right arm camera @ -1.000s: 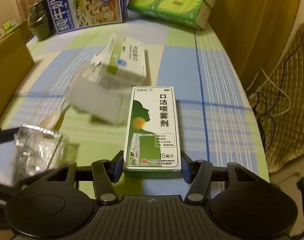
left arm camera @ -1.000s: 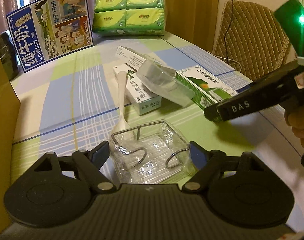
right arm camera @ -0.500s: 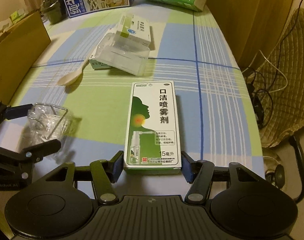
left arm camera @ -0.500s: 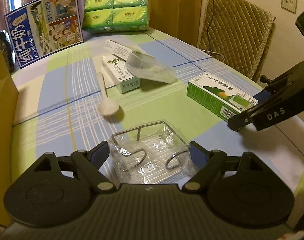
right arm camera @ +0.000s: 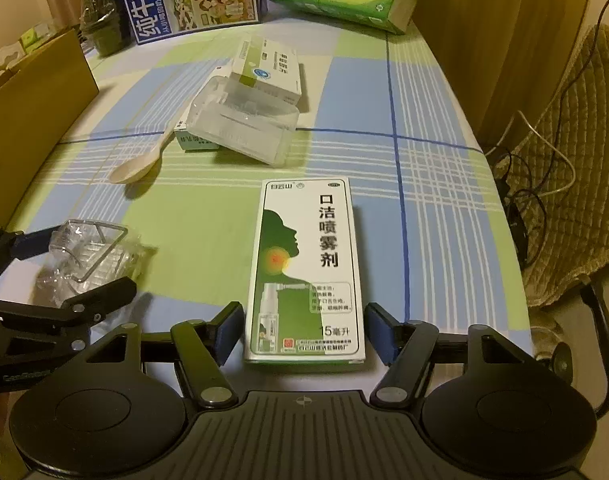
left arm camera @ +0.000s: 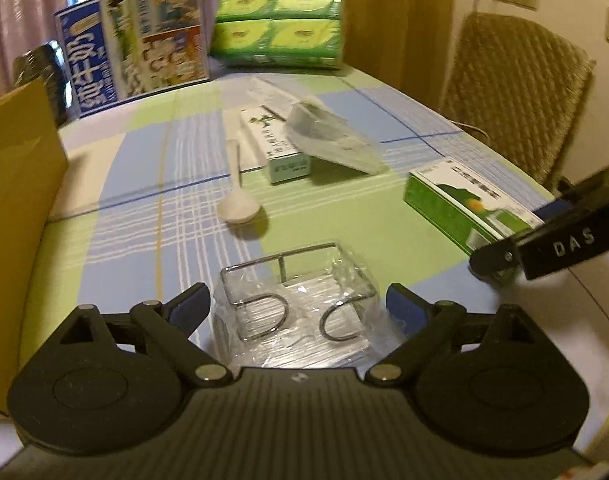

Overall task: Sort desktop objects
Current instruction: 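Close the left tool on the clear plastic packaging with wire hooks, then carry the clear packaging and the spray box toward the cardboard box, then lower the clear packaging into the box and open the left tool while the right tool holds the spray box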

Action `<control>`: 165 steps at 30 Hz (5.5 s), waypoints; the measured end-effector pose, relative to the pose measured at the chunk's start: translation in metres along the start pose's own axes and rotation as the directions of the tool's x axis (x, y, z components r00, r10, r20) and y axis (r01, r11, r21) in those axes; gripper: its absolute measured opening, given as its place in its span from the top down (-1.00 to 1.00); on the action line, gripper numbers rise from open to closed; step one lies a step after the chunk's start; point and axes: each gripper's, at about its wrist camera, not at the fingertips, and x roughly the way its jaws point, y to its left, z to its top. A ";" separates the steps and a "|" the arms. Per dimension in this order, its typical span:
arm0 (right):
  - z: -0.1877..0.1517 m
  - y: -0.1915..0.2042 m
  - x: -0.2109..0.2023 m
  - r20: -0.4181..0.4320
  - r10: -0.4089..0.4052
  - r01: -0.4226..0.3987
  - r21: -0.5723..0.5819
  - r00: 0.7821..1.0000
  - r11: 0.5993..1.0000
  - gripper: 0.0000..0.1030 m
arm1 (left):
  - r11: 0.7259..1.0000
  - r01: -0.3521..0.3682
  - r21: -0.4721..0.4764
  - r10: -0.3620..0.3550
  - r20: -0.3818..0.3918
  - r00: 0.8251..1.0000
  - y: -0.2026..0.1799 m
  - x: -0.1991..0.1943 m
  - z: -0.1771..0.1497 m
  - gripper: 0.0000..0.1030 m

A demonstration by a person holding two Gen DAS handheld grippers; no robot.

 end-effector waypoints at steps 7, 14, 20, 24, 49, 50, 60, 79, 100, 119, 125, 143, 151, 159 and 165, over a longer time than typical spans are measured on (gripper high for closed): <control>0.007 0.005 0.006 0.009 -0.003 0.003 -0.029 1.000 1.000 -0.25 | 0.999 -0.005 -0.031 0.004 -0.015 1.000 0.006 0.004 0.000 -0.35; 0.017 0.008 0.016 0.011 -0.025 0.025 -0.049 1.000 0.999 -0.25 | 1.000 0.018 -0.024 -0.019 -0.024 1.000 0.010 0.001 0.004 -0.21; 0.023 0.009 0.013 0.002 -0.033 0.034 -0.030 0.999 0.999 -0.03 | 0.999 0.031 -0.033 -0.032 -0.037 0.999 0.013 -0.001 0.005 -0.21; 0.020 0.016 0.001 0.010 -0.033 0.033 -0.030 0.999 0.999 -0.03 | 0.999 0.034 -0.035 -0.036 -0.042 0.998 0.014 -0.005 0.007 -0.20; 0.015 0.112 -0.128 0.160 0.070 -0.077 0.038 0.985 0.996 -0.03 | 0.997 -0.012 -0.080 0.014 0.023 1.000 0.050 -0.121 0.042 -0.20; 0.014 0.116 -0.131 0.163 0.074 -0.082 0.043 0.984 0.996 -0.03 | 0.997 -0.012 -0.079 0.014 0.025 1.000 0.051 -0.126 0.042 -0.20; -0.002 0.155 -0.151 0.177 0.096 -0.104 0.039 0.980 0.994 -0.03 | 0.993 -0.036 -0.112 0.040 0.033 0.999 0.075 -0.174 0.035 -0.20; 0.006 0.232 -0.157 0.197 0.137 -0.126 -0.068 0.971 0.990 -0.03 | 0.985 -0.105 -0.140 0.111 0.035 0.993 0.125 -0.231 0.019 -0.20; 0.029 0.317 -0.136 0.177 0.208 -0.177 -0.177 0.962 0.968 -0.03 | 0.958 -0.219 -0.185 0.229 0.033 0.973 0.207 -0.267 0.010 -0.21; 0.051 0.348 -0.122 0.185 0.247 -0.212 -0.190 0.951 0.959 -0.03 | 0.949 -0.242 -0.201 0.246 -0.005 0.969 0.251 -0.268 0.009 -0.20; 0.069 0.362 -0.116 0.196 0.261 -0.225 -0.191 0.945 0.956 -0.03 | 0.952 -0.235 -0.198 0.239 -0.006 0.971 0.265 -0.264 0.021 -0.21; 0.115 0.370 -0.079 0.208 0.239 -0.205 -0.172 0.948 0.963 -0.03 | 0.963 -0.224 -0.151 0.221 -0.040 0.975 0.301 -0.215 0.059 -0.21; 0.128 0.368 -0.063 0.203 0.225 -0.194 -0.163 0.953 0.967 -0.03 | 0.963 -0.227 -0.146 0.220 -0.065 0.973 0.316 -0.193 0.065 -0.21; 0.136 0.363 -0.048 0.199 0.213 -0.187 -0.143 0.957 0.972 -0.03 | 0.968 -0.218 -0.127 0.209 -0.082 0.975 0.323 -0.172 0.070 -0.21; 0.141 0.360 -0.040 0.195 0.209 -0.186 -0.131 0.958 0.974 -0.03 | 0.970 -0.212 -0.119 0.202 -0.087 0.975 0.327 -0.158 0.074 -0.21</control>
